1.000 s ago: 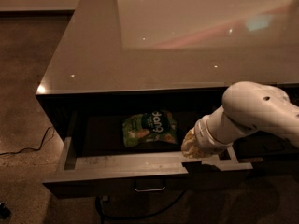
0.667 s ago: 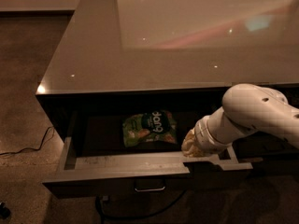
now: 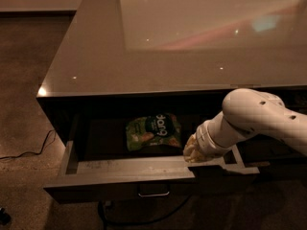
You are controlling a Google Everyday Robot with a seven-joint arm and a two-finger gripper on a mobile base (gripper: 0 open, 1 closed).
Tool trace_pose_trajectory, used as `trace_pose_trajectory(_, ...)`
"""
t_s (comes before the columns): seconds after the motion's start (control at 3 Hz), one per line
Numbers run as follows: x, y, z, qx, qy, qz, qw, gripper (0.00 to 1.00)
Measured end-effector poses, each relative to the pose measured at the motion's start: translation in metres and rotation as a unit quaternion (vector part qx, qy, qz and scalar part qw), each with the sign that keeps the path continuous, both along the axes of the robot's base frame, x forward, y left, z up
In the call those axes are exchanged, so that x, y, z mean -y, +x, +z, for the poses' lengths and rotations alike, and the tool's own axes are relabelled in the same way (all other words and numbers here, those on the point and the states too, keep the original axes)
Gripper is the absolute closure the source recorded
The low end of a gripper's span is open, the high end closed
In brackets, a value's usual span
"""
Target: Open top drawer
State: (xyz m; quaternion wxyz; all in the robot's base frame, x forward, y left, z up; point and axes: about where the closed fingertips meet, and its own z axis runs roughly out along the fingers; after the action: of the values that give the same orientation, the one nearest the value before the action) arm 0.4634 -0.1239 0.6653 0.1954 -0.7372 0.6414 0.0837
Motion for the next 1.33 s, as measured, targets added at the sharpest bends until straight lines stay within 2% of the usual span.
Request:
trace_pose_trajectory(0.67,-0.012,-0.015,-0.027,-0.034,0.001,0.020,0.9992,1.00)
trace_pose_trajectory(1.0,-0.008,-0.028,-0.034,-0.048,-0.002,0.017,0.9987,1.00)
trace_pose_trajectory(1.33,-0.003,-0.042,-0.030,-0.049,-0.006,0.013,0.9987,1.00)
